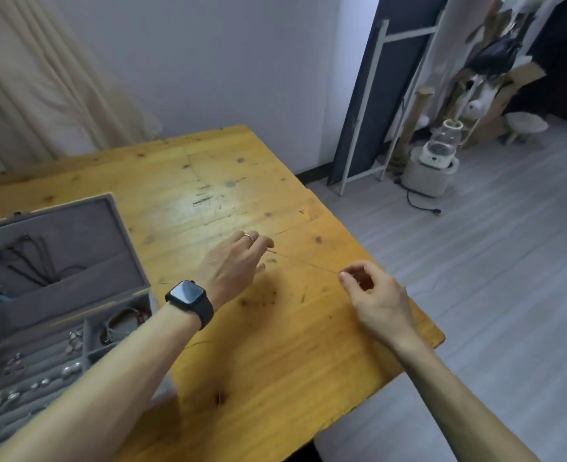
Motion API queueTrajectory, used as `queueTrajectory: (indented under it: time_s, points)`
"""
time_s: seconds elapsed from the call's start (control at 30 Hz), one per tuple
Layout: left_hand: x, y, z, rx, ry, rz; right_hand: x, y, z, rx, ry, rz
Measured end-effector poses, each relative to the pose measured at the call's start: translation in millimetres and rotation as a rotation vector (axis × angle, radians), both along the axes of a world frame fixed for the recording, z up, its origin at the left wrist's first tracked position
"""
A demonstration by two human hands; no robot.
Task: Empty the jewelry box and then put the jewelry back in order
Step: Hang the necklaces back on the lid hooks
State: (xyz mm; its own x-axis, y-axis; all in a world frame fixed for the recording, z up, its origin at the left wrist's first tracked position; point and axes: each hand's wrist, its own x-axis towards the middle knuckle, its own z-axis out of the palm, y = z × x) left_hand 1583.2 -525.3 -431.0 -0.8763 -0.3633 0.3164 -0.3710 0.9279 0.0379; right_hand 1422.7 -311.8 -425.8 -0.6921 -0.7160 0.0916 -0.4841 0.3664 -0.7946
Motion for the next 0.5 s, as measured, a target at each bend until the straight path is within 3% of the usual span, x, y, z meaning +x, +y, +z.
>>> queueTrajectory:
  time_s: [0.1,0.27,0.5]
  points:
    - [-4.7,-29.2,4.1,0.061,0.055,0.131,-36.8,-58.6,7.8,-0.015,-0.087,0.019]
    - [-29.6,-74.6,9.1,0.187,0.155,0.359,-84.6,-148.9,7.9,-0.004,-0.042,0.068]
    - [-52.7,-117.1,-0.5,0.144,-0.011,0.496,-117.5,-227.9,-18.0,0.086,0.046,0.017]
